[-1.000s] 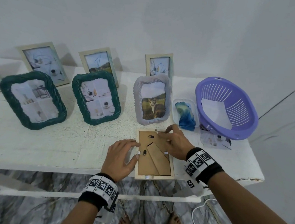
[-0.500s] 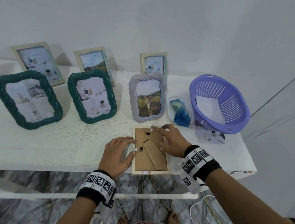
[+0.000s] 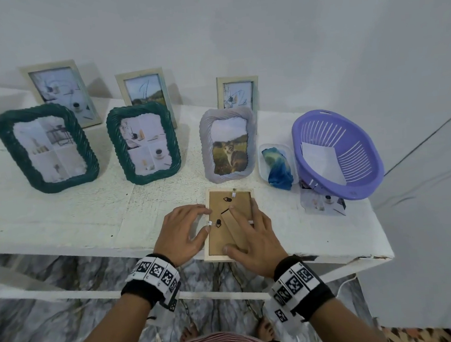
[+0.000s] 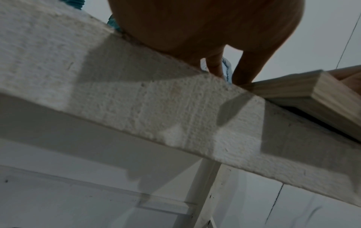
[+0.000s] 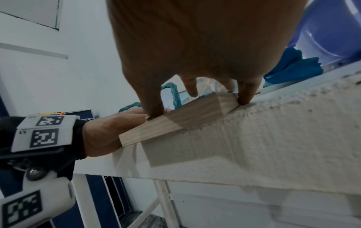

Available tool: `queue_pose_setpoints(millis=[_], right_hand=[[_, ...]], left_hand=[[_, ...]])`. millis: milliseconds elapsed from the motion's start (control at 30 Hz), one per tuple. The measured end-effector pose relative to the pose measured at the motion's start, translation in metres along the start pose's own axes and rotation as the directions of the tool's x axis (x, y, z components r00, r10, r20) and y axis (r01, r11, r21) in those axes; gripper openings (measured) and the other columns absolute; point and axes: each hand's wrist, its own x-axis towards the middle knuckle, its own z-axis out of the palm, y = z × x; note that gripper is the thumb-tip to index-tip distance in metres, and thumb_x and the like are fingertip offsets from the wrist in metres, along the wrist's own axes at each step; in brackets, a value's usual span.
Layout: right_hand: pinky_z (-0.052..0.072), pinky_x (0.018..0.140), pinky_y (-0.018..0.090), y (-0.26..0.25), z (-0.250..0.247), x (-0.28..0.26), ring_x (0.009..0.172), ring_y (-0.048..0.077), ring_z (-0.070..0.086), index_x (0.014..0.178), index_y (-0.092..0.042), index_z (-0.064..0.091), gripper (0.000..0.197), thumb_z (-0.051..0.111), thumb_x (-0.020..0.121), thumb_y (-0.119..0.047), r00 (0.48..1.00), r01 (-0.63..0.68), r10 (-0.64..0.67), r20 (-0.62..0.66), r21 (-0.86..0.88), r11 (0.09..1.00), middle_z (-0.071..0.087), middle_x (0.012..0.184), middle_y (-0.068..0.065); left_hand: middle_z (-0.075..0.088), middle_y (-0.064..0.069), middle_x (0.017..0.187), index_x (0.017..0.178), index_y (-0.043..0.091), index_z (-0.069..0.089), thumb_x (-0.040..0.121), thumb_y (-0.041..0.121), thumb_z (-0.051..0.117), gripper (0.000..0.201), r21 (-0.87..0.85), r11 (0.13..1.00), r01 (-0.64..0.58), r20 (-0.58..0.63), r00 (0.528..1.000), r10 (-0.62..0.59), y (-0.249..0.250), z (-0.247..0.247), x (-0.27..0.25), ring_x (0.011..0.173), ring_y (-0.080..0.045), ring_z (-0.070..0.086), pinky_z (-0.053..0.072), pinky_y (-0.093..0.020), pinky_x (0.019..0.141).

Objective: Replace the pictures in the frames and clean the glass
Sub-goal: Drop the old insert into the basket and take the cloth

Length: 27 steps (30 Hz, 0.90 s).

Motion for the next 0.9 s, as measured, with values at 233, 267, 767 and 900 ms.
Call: queue_pose_setpoints(millis=[233,267,767,900], right_hand=[[0.020,0.114,0.041,0.001,-0.001,-0.004,0.145,0.025,0.006,0.150,-0.039,0.013,0.085,0.033,0.077,-0.075,0.995,-0.078,0.088,-0.050,0.175,0.981,0.000,0.161,0.009],[0.022,0.113,0.040,0.002,-0.001,-0.005,0.144,0.027,0.012,0.150,-0.035,0.018,0.080,0.029,0.080,-0.072,0.990,-0.088,0.105,-0.089,0.178,0.980,0.010,0.159,0.010],[0.045,0.099,0.035,-0.012,-0.025,-0.007,0.115,0.010,0.056,0.138,-0.029,0.043,0.046,0.047,0.096,-0.047,0.982,-0.096,0.166,-0.090,0.517,0.850,0.061,0.125,-0.001],[0.054,0.087,0.037,-0.018,-0.055,-0.012,0.100,0.011,0.064,0.132,-0.031,0.048,0.050,0.045,0.089,-0.055,0.972,-0.064,0.217,-0.089,0.788,0.612,0.065,0.112,-0.003]], left_hand=[[0.053,0.020,0.129,0.125,0.033,0.057,0.088,0.052,0.044,0.043,-0.004,1.000,0.022,0.017,1.000,-0.022,0.003,-0.002,0.001,0.123,-0.010,0.044,0.029,-0.031,0.097],[0.054,0.018,0.130,0.125,0.032,0.057,0.088,0.051,0.043,0.044,-0.007,1.000,0.028,0.018,0.999,-0.028,0.004,-0.002,0.000,0.123,-0.011,0.044,0.030,-0.032,0.098],[0.072,0.005,0.112,0.119,0.025,0.060,0.102,0.035,0.047,0.024,-0.891,0.348,0.290,0.015,0.786,-0.618,0.090,-0.048,0.008,0.099,-0.014,0.069,0.049,-0.028,0.075],[0.074,-0.006,0.111,0.121,0.018,0.057,0.105,0.035,0.037,0.031,-0.905,0.346,0.248,0.067,0.886,-0.458,0.114,-0.051,0.015,0.101,-0.022,0.071,0.054,-0.033,0.087]])
